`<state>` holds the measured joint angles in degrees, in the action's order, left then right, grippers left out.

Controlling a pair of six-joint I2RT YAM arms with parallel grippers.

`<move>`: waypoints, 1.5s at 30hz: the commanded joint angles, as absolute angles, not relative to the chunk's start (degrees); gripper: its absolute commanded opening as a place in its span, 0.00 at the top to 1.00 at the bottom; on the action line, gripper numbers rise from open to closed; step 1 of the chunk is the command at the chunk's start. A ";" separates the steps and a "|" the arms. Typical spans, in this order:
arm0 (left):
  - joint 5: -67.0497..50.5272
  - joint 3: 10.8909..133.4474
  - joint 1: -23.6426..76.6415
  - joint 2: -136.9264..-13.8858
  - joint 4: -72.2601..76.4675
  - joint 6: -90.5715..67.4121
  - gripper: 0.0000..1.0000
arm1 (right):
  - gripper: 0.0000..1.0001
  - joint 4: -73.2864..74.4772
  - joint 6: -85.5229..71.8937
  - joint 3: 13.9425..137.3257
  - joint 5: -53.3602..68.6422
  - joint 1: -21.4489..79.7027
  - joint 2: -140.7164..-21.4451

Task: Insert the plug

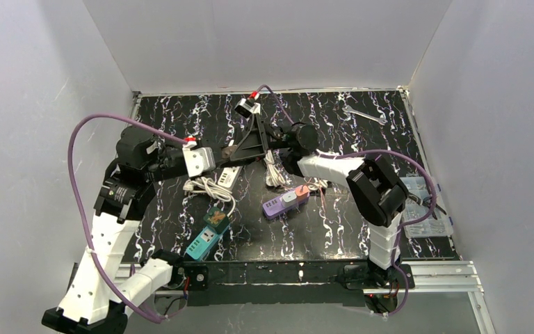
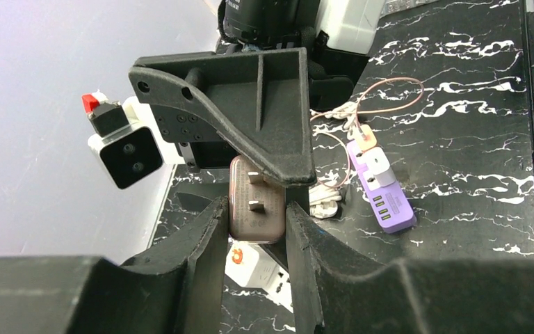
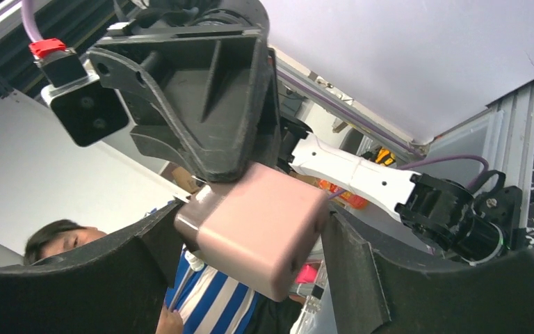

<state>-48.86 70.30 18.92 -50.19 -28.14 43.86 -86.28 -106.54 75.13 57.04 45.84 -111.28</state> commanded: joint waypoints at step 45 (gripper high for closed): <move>-51.94 68.38 19.56 -49.25 -28.49 46.93 1.00 | 0.31 -77.92 -90.69 76.03 59.94 42.18 -96.94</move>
